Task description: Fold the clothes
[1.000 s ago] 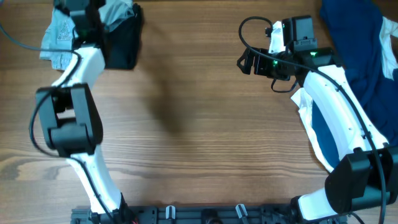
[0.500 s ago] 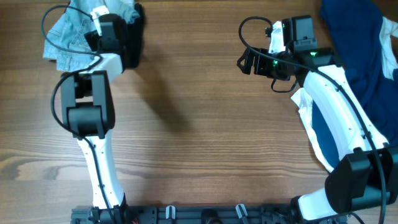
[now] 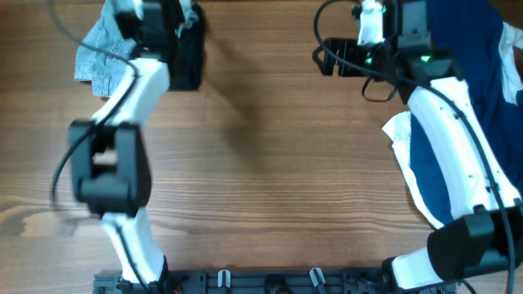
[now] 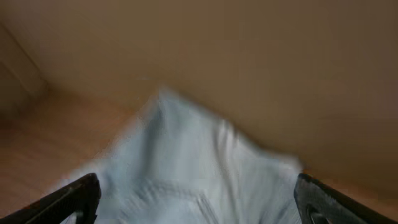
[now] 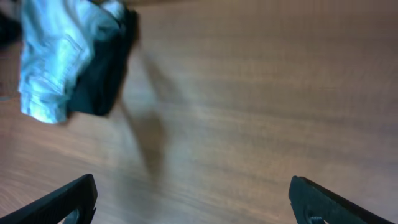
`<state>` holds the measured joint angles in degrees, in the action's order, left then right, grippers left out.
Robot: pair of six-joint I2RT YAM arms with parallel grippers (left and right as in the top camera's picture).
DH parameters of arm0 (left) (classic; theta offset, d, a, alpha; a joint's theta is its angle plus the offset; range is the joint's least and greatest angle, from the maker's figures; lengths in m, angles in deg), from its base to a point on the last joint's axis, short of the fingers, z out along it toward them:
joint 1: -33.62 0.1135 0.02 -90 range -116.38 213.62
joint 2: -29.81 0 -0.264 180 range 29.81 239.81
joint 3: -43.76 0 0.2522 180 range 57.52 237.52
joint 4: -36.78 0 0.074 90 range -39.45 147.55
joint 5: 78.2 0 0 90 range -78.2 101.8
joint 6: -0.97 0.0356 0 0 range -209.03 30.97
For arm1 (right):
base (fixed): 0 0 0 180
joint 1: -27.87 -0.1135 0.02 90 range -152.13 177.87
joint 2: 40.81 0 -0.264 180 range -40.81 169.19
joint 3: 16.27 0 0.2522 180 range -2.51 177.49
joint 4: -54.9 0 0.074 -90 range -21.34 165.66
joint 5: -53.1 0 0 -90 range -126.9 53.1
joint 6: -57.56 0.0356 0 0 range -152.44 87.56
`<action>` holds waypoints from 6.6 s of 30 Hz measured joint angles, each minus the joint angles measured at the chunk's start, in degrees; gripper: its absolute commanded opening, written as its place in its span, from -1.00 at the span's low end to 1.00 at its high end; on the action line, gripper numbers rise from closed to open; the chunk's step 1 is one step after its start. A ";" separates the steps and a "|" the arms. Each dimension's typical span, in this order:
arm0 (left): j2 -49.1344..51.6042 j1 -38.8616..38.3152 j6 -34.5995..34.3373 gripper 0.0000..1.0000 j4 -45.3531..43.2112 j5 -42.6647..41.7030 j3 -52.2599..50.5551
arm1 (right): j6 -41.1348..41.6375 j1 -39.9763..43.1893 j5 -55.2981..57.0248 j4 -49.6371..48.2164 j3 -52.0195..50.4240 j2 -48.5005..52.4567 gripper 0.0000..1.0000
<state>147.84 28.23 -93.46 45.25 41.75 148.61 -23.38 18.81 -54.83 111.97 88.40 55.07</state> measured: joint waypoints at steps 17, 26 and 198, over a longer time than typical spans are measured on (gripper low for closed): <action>-19.85 0.52 -1.88 1.00 13.97 0.20 0.48 | -3.39 0.00 4.24 4.63 10.23 -23.71 0.99; -19.85 0.52 -1.90 1.00 16.52 0.17 0.48 | -4.92 0.00 5.55 9.44 11.26 -31.39 1.00; -117.26 5.42 -0.76 1.00 9.60 -32.59 -90.27 | -13.81 1.14 8.13 -36.57 -87.54 -94.73 0.99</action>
<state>30.58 33.65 -94.22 54.84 9.16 58.34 -37.20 19.94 -46.70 75.40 0.86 -39.66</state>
